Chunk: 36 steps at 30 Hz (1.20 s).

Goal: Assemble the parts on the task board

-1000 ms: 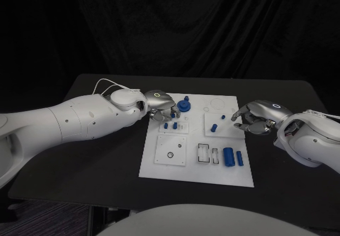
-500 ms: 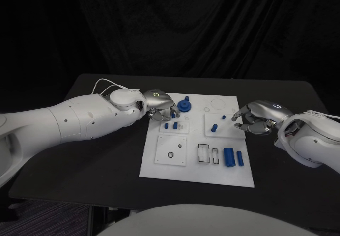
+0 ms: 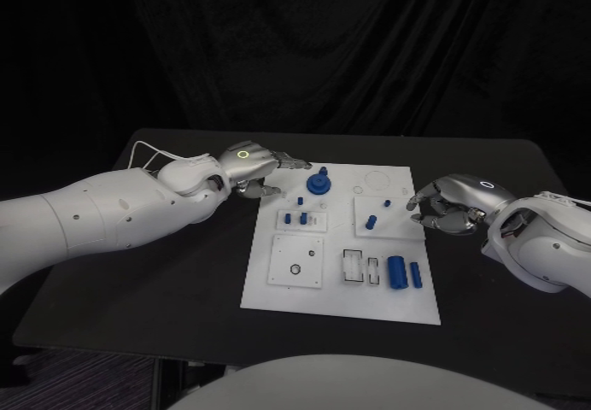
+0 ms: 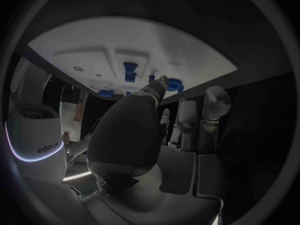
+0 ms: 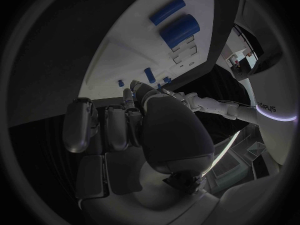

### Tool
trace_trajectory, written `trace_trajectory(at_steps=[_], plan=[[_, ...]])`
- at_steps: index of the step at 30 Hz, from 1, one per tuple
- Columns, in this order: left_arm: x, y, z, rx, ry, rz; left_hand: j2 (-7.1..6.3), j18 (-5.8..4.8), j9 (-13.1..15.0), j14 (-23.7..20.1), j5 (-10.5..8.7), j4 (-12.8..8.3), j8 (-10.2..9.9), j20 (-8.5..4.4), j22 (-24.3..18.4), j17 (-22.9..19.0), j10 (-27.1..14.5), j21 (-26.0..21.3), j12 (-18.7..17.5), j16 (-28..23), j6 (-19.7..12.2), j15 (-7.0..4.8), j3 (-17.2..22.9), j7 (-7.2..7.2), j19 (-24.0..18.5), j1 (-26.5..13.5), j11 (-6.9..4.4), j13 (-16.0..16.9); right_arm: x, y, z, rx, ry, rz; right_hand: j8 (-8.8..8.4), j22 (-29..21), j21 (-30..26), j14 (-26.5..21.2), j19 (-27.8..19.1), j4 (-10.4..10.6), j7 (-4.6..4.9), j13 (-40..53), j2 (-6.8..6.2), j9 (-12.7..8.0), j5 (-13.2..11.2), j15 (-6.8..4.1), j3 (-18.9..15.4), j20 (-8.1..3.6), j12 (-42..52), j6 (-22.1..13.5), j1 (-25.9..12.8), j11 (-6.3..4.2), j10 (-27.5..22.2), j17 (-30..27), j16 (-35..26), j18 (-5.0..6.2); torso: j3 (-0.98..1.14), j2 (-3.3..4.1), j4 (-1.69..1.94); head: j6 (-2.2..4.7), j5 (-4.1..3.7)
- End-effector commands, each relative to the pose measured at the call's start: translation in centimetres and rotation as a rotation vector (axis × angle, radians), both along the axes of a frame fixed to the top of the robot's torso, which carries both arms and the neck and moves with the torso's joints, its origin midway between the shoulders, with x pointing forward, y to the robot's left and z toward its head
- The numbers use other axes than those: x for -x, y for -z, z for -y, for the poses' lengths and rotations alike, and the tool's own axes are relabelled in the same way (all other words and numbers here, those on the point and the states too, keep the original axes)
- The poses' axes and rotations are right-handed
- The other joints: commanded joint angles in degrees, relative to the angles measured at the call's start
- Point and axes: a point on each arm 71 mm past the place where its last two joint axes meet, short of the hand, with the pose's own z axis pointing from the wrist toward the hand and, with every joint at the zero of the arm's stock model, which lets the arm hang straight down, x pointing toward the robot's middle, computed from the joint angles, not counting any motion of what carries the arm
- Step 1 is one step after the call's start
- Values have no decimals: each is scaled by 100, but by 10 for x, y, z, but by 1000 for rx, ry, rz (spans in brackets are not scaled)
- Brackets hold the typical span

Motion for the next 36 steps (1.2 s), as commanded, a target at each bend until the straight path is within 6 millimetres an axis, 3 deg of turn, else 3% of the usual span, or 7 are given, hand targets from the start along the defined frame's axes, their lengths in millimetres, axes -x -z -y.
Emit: trace_trajectory(at_steps=[1, 3, 8, 11, 15, 25, 36], plan=[[7, -17, -14, 132, -9, 189, -70, 119, -185, -581, -39, 255, -31, 35, 388, -664, -407, -742, 238, -427, -325, 17, -33, -128, -460, 158, -3, 33, -1, -7, 0, -14, 18, 34, -33, 963, -129, 176, -73, -1, 18, 335, -67, -20, 13, 55, 33, 29, -203, 28, -40, 12, -217, -76, -68, 136, -6, -2, -3, 0, -45], [12, -21, -25, 175, -15, 206, -301, 312, -480, -2085, -109, 954, -92, 111, -63, -2051, -1279, -2330, 468, -1628, -972, 52, -258, -406, -1396, 443, -36, -73, -2, -11, 0, -18, 18, 47, -59, 943, -200, 152, -103, -3, 28, 132, -92, -44, 7, 43, 52, 30, -422, -51, -35, -2, -426, -119, -105, 151, -5, -3, 0, 0, -75], [22, -27, -54, 360, -47, 79, -523, 144, -697, -4234, -76, 965, -144, 237, -620, -3110, -2430, -3801, 86, -4248, -1459, 483, -771, -632, -3064, 91, -30, -914, -6, -21, 1, -18, 28, 70, -48, 862, -516, 51, -230, 33, 58, -1158, -233, -99, -33, 65, 169, 39, -1891, -192, -39, 10, -1857, -284, -236, 205, -12, -8, 0, 0, -85], [25, -28, -64, 486, -42, -46, -284, 123, -638, -4660, 19, 983, -70, 268, -1311, -3569, -2637, -4798, -74, -5490, -1008, 398, -839, -281, -3950, -352, -316, -1392, -9, -23, 2, -2, 30, 77, -42, 798, -774, -46, -341, 75, 90, -2272, -318, -114, -55, 113, 264, 79, -3214, -227, -41, 66, -3181, -423, -347, 247, -17, -14, 15, 0, -105], [29, -25, -67, 697, -17, -279, 913, 379, -598, -6416, 9, 976, 3, -81, -3128, -5297, -2440, -5211, -254, -7434, 25, -81, -1488, 647, -5681, -1220, -833, -2074, -15, -23, 0, 34, 23, 92, -37, 727, -1066, -162, -471, 105, 114, -2519, -387, -119, -57, 166, 340, 126, -3555, -228, -40, 126, -3529, -572, -464, 294, -20, -6, 7, 0, -297], [63, 5, -48, 1172, 50, -762, 1541, 103, -752, -7022, 27, 947, -113, -226, -6163, -5801, -2865, -5415, -1256, -7662, -952, 68, -2793, 584, -6568, -1207, -881, -2679, -25, -16, -6, 110, -24, 141, -63, 667, -1473, -423, -684, 12, 122, -3835, -558, -281, -38, 528, 475, 435, -5033, -553, 51, 565, -4567, -773, -542, 341, -44, -32, 117, 0, -526], [87, 26, -33, 1339, 82, -953, 1634, 272, -777, -7022, 112, 942, -138, 21, -6903, -5801, -3008, -5485, -1531, -7662, -1234, 88, -2996, 360, -6782, -1189, -1014, -2733, -31, 1, -11, 134, -52, 134, 0, 732, -1236, -368, -575, -97, 159, -4671, -488, -484, -46, 610, 295, 546, -5500, -509, 71, 654, -4504, -675, -354, 318, -170, -77, 249, 0, -687]])
